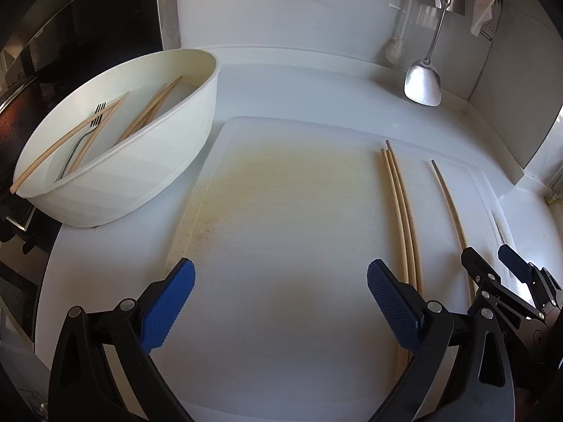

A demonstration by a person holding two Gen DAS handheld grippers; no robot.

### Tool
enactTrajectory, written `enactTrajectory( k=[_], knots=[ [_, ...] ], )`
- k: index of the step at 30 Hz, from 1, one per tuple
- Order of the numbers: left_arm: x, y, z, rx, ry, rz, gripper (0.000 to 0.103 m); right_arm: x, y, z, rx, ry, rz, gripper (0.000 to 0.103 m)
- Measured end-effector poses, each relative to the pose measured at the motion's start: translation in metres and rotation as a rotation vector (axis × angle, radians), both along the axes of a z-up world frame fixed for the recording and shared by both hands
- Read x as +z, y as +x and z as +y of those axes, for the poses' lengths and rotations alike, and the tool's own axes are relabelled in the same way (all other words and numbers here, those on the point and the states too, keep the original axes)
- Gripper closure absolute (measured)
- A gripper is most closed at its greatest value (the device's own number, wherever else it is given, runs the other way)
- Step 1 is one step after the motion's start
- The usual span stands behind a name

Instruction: Organize utensils

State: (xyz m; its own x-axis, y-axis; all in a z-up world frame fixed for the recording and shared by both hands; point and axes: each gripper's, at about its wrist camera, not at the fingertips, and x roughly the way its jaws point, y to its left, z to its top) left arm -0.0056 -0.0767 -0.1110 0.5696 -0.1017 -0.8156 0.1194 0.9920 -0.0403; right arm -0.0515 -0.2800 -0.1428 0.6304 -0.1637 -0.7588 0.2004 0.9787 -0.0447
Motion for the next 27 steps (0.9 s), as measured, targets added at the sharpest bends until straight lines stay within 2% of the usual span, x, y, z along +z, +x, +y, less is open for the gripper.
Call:
enactTrajectory(
  k=[8,13,16,27],
  knots=[
    [-0.008,0.004,-0.021,-0.04,0.018,-0.009,0.006,0.001,-0.006,-0.007,0.005,0.013,0.0,0.038],
    [-0.01,0.004,-0.029,-0.061,-0.01,0.0,0.006,0.0,-0.008,-0.011,0.005,0.029,-0.003,0.038],
    [-0.015,0.005,-0.035,-0.073,-0.001,0.012,0.006,0.001,-0.009,-0.012,0.004,0.037,-0.004,0.038],
    [-0.019,0.007,-0.039,-0.063,0.008,0.009,0.005,0.001,-0.01,-0.014,0.005,0.045,-0.005,0.038]
  ],
)
